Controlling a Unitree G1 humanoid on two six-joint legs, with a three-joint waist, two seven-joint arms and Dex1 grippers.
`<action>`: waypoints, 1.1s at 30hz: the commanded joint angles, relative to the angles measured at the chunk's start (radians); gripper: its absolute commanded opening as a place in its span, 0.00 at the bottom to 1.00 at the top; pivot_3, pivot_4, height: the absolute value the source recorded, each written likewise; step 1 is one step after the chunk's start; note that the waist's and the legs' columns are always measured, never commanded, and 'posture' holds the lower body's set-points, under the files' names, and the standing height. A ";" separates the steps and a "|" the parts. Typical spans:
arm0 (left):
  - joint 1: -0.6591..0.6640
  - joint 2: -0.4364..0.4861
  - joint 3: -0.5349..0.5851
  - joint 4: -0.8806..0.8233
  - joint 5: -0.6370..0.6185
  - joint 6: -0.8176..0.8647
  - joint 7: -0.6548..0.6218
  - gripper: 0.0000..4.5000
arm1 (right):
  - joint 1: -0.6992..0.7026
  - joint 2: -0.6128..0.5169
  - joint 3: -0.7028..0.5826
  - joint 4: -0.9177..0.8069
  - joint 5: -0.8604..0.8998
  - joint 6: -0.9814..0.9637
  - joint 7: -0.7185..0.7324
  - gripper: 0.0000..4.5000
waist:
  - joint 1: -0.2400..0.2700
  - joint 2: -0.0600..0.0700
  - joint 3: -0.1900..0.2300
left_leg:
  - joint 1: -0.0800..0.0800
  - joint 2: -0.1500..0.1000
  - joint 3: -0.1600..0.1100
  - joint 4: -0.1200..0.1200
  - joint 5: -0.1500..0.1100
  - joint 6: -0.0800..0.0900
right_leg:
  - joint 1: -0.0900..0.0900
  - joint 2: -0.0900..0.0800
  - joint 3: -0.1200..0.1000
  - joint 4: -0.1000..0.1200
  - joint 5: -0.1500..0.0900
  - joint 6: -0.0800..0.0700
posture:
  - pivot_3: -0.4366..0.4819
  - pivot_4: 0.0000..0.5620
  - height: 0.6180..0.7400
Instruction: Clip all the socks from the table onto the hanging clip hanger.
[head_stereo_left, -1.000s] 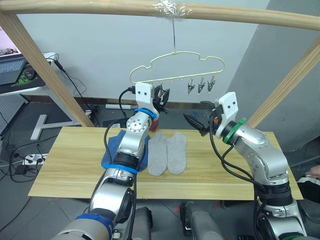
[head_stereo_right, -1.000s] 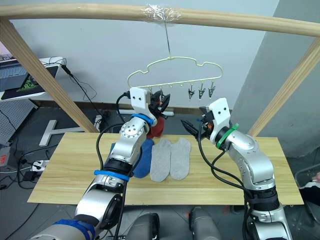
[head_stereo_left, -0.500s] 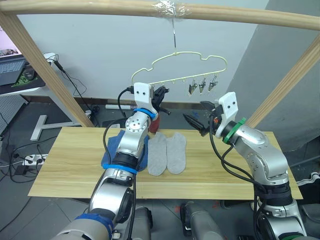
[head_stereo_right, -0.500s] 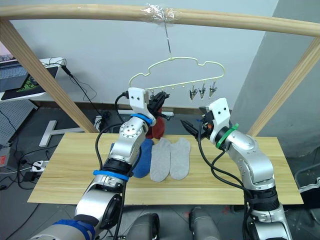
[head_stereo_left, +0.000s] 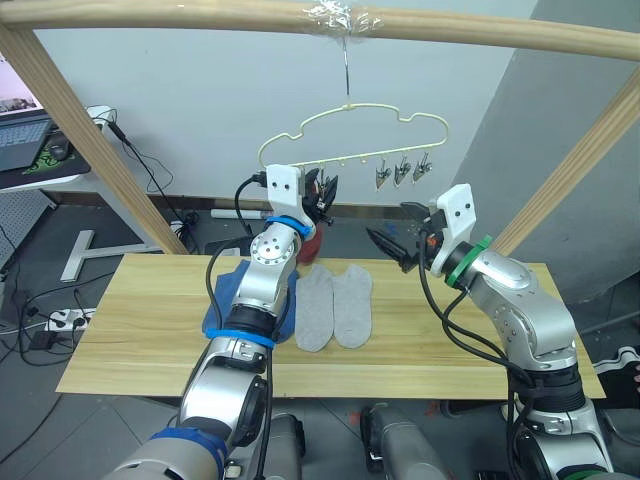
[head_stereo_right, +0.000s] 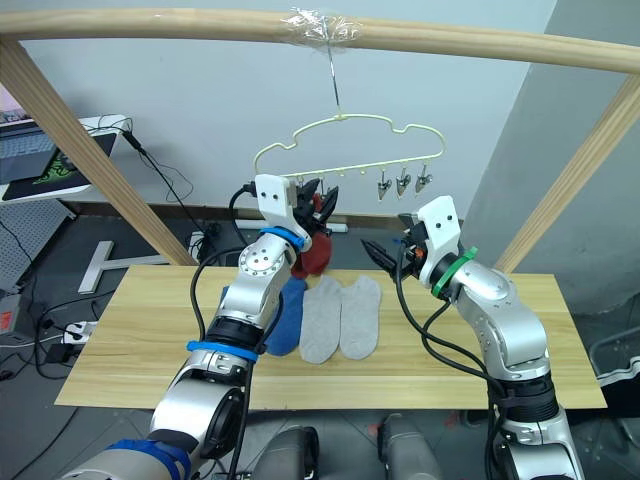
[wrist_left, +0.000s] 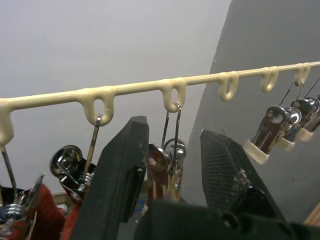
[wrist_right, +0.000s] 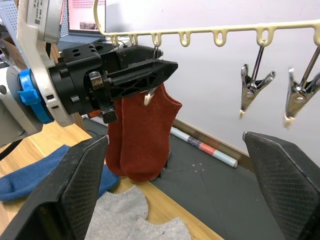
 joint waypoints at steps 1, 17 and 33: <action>-0.002 -0.003 0.005 -0.046 -0.001 -0.020 0.001 0.41 | -0.016 -0.004 -0.014 -0.027 0.010 -0.018 -0.002 1.00 | 0.000 0.000 0.000 | 0.000 0.000 0.000 0.000 0.000 0.000 | 0.000 0.000 0.000 0.000 0.000 0.000 | 0.35 0.36 1.00; 0.000 -0.010 -0.025 -0.037 0.047 -0.020 0.020 0.41 | -0.011 -0.005 -0.016 -0.032 0.011 -0.014 -0.004 1.00 | 0.000 0.000 0.000 | 0.000 0.000 0.000 0.000 0.000 0.000 | 0.000 0.000 0.000 0.000 0.000 0.000 | 0.35 0.38 1.00; -0.027 -0.013 -0.036 -0.006 0.071 -0.026 0.027 0.41 | -0.006 -0.006 -0.020 -0.036 0.014 -0.010 -0.008 1.00 | -0.001 0.000 0.000 | 0.000 0.000 0.000 0.000 0.000 0.000 | 0.000 0.000 0.000 0.000 0.000 0.000 | 0.35 0.38 1.00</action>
